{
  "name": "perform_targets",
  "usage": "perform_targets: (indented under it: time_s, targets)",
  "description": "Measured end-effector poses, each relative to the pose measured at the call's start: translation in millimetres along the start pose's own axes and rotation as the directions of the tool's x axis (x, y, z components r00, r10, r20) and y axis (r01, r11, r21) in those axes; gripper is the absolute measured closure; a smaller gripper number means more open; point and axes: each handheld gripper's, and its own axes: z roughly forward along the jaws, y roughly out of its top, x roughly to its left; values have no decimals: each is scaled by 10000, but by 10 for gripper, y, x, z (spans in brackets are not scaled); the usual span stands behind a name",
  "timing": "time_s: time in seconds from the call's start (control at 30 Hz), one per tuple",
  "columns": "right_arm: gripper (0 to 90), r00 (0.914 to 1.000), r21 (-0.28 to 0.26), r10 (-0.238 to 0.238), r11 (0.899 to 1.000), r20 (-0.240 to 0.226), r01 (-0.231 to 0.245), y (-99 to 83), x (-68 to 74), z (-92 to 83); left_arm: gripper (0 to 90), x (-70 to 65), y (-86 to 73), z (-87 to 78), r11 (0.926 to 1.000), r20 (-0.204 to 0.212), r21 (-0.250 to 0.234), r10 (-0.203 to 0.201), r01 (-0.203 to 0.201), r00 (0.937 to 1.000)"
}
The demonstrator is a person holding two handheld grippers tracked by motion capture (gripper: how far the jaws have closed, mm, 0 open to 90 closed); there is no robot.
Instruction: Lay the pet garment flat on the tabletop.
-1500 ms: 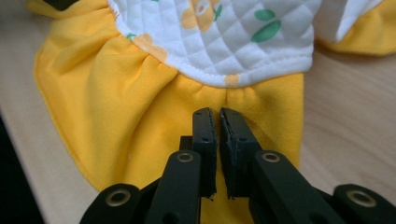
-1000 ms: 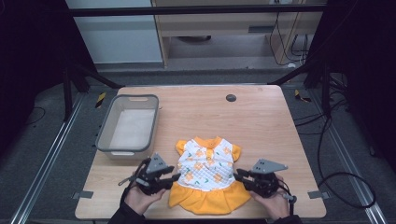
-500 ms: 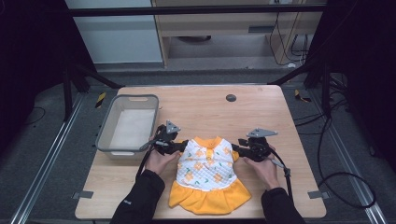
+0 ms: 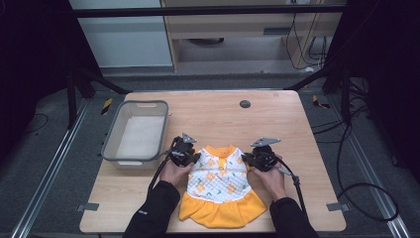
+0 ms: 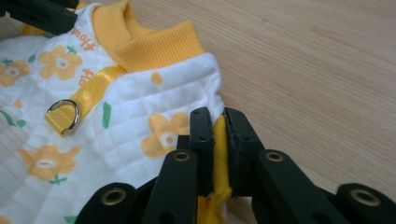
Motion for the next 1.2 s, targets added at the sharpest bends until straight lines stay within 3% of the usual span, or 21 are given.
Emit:
perform_targets:
  time_s: [0.07, 0.13, 0.23, 0.3, 0.33, 0.37, 0.4, 0.5, 0.6, 0.7, 0.83, 1.0, 1.13, 1.2]
  targets:
    - [840, 9999, -122, -97, 9999, 54, 98, 31, 36, -24, 797, -33, 24, -9, 9998, -43, 172, 101, -100, 9999]
    - [842, 9995, -443, -269, 9986, 174, 277, 82, 48, -74, 816, -26, 65, -32, 9994, -112, 262, 249, -246, 9996]
    - [840, 9986, -1142, -394, 9925, 363, 433, 273, 45, -176, 823, 44, 210, -180, 9980, -565, -542, 282, -312, 9980]
    - [836, 9971, -1531, -414, 9869, 645, 509, 404, 26, -187, 822, 106, 346, -300, 9920, -929, -1241, 106, -221, 9956]
    - [836, 9971, -1531, -414, 9869, 645, 509, 404, 26, -187, 820, 106, 346, -300, 9920, -929, -1241, 106, -221, 9956]
    - [833, 9947, -1878, -350, 9808, 963, 527, 543, -1, -159, 819, 144, 452, -364, 9822, -1253, -1877, -203, -36, 9919]
    - [832, 9936, -1993, -334, 9784, 1076, 545, 580, -14, -140, 817, 158, 486, -373, 9796, -1337, -2009, -302, 28, 9906]
    - [822, 9904, -2010, -187, 9785, 1369, 462, 659, -60, -43, 792, 212, 560, -319, 9792, -1564, -1994, -705, 384, 9852]
    - [769, 9842, -1626, -75, 9860, 1767, 367, 670, -94, 88, 655, 262, 546, -198, 9863, -1762, -1520, -906, 639, 9802]
    - [711, 9802, -1443, -89, 9888, 1979, 381, 654, -104, 119, 541, 298, 477, -187, 9828, -1424, -1570, -1200, 973, 9825]
    - [660, 9814, -1582, -230, 9859, 1904, 538, 653, -84, -14, 513, 274, 406, -310, 9794, -1031, -1846, -1023, 821, 9894]
    - [689, 9909, -1816, -461, 9810, 1265, 688, 604, 53, -307, 504, 152, 302, -449, 9831, -338, -1803, -388, 321, 9987]
    - [710, 9940, -1611, -882, 9821, 649, 977, 445, 248, -455, 513, 13, 196, -346, 9918, -299, -1206, 393, -426, 9988]
    - [723, 9957, -1523, -879, 9841, 295, 914, 319, 355, -499, 515, -37, 145, -230, 9941, -188, -975, 463, -479, 9988]
